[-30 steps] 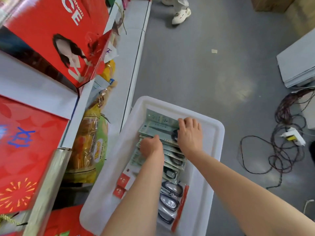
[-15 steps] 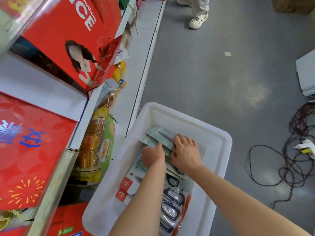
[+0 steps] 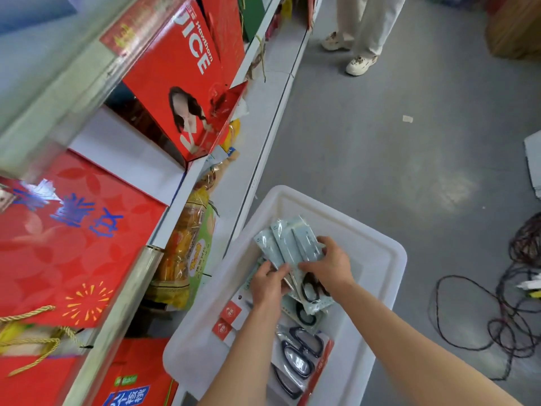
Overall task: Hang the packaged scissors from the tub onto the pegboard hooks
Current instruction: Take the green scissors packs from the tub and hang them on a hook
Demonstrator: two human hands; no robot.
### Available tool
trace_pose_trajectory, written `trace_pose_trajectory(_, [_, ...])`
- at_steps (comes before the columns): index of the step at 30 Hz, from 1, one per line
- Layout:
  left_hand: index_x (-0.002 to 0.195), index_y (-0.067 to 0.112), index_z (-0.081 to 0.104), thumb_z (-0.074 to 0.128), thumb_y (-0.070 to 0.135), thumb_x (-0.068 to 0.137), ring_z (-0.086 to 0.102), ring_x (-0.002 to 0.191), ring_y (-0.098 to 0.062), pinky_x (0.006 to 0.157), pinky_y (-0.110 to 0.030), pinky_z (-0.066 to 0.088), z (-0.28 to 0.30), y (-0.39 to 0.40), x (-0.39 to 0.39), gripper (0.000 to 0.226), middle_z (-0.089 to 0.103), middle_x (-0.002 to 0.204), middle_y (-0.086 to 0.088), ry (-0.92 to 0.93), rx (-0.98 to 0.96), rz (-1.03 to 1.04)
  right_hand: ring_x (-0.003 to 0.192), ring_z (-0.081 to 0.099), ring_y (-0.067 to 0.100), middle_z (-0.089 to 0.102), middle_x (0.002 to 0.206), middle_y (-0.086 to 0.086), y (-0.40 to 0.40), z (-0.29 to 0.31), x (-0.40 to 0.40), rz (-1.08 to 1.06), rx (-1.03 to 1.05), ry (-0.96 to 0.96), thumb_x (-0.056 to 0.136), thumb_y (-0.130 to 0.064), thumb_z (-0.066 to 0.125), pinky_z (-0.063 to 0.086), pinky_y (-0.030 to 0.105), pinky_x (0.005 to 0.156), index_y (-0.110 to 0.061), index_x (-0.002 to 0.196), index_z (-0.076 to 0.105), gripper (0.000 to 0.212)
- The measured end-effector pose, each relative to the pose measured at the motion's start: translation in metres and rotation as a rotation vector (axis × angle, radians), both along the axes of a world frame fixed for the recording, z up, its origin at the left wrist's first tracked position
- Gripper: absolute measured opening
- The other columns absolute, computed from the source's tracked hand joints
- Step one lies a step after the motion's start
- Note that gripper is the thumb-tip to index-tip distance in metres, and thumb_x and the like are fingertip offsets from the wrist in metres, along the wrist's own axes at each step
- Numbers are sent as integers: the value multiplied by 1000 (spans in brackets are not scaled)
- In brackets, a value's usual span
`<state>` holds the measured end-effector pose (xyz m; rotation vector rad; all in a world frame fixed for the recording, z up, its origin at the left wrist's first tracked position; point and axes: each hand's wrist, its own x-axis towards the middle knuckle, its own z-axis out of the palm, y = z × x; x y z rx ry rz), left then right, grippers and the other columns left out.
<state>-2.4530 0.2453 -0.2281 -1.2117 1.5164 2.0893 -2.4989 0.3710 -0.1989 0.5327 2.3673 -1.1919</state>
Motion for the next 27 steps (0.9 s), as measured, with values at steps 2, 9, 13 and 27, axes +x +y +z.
trace_pose_trajectory(2, [110, 18, 71, 74, 11, 83, 71, 96, -26, 83, -40, 57, 15, -7, 7, 29, 76, 102, -5, 45, -13, 12, 73, 64, 13, 67, 89, -1, 2, 19, 7, -89, -128, 17, 70, -14, 84, 49, 23, 61, -21, 112, 60, 49])
trace_pose_trajectory(9, [89, 17, 76, 71, 12, 84, 67, 78, -21, 71, -34, 54, 88, -49, 35, 9, 76, 81, 0, 203, -198, 38, 77, 70, 31, 75, 91, 14, 1, 94, 30, -291, -528, 6, 79, -8, 76, 60, 49, 75, -8, 90, 72, 13])
trace_pose_trajectory(13, [85, 24, 77, 70, 13, 84, 67, 81, -22, 76, -37, 52, 140, -78, 59, 13, 75, 85, -3, 299, -267, 76, 85, 71, 40, 75, 94, 15, -15, 148, 47, -242, -678, 35, 80, -9, 75, 58, 56, 76, -9, 93, 73, 13])
trace_pose_trajectory(27, [93, 17, 74, 67, 14, 89, 67, 76, -15, 72, -30, 51, 335, -202, 205, 9, 75, 88, 5, 636, -437, 274, 76, 72, 32, 75, 91, 17, -152, 313, 157, 6, -962, 212, 86, -15, 69, 60, 41, 67, -7, 99, 73, 16])
